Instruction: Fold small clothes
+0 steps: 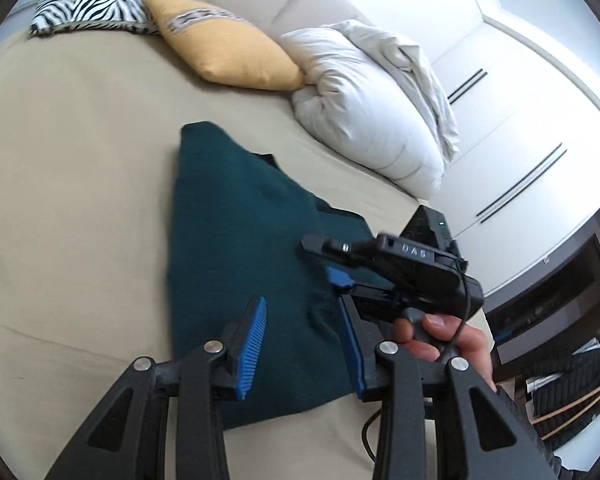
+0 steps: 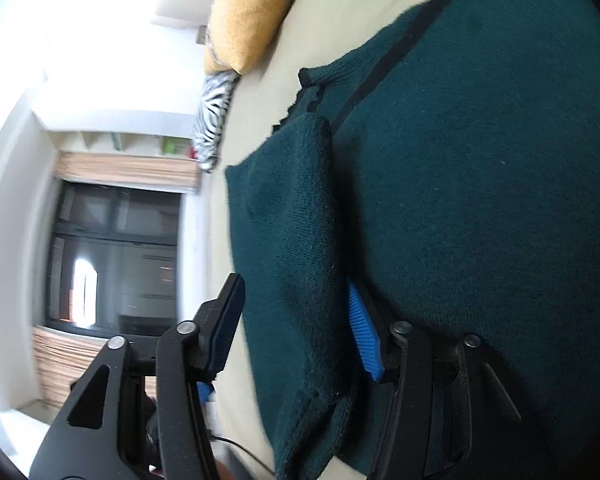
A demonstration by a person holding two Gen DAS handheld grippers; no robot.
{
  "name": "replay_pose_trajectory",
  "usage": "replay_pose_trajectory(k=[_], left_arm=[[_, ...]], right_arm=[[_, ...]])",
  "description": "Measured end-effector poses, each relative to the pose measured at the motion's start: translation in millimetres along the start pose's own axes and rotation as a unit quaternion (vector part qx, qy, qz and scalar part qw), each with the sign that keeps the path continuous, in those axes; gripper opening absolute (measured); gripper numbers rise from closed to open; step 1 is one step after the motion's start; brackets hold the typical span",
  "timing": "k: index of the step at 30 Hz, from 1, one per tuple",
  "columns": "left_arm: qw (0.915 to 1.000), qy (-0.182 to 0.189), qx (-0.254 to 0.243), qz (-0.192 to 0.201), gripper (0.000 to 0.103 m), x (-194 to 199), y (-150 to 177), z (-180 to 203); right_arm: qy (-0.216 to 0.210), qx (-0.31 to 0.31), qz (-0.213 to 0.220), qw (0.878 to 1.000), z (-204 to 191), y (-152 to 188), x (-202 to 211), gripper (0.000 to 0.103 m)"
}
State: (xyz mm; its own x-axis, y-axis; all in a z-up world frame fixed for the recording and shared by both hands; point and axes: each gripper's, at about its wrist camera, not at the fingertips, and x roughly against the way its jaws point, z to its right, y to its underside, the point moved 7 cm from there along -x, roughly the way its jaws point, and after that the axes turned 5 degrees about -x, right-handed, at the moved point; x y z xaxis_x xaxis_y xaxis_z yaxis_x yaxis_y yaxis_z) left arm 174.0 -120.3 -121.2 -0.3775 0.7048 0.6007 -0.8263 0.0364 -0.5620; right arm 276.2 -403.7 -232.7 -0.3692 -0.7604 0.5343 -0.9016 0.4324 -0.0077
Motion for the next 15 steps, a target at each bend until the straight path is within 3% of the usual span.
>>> replay_pose_trajectory(k=[2, 8, 11, 15], left_arm=[[1.0000, -0.008, -0.005, 0.001, 0.038, -1.6, -1.4, -5.4], [0.9998, -0.008, -0.015, -0.010, 0.039, -11.2, -2.0, -2.5], [0.9997, -0.007, -0.024, -0.008, 0.047, -16.0, -5.6, 6.2], [0.9988, -0.004, -0.047, -0.011, 0.049, -27.4, -12.0, 26.6]], right_arm=[[0.037, 0.021, -0.004, 0.999, -4.4, 5.1, -6.8, 0.011], [0.082, 0.070, 0.013, 0.994, -24.9, 9.7, 7.4, 0.008], [0.091, 0.077, 0.023, 0.993, -25.8, 1.2, 33.4, 0.008], [0.096, 0.070, 0.050, 0.992, -7.5, -18.1, 86.4, 0.008]])
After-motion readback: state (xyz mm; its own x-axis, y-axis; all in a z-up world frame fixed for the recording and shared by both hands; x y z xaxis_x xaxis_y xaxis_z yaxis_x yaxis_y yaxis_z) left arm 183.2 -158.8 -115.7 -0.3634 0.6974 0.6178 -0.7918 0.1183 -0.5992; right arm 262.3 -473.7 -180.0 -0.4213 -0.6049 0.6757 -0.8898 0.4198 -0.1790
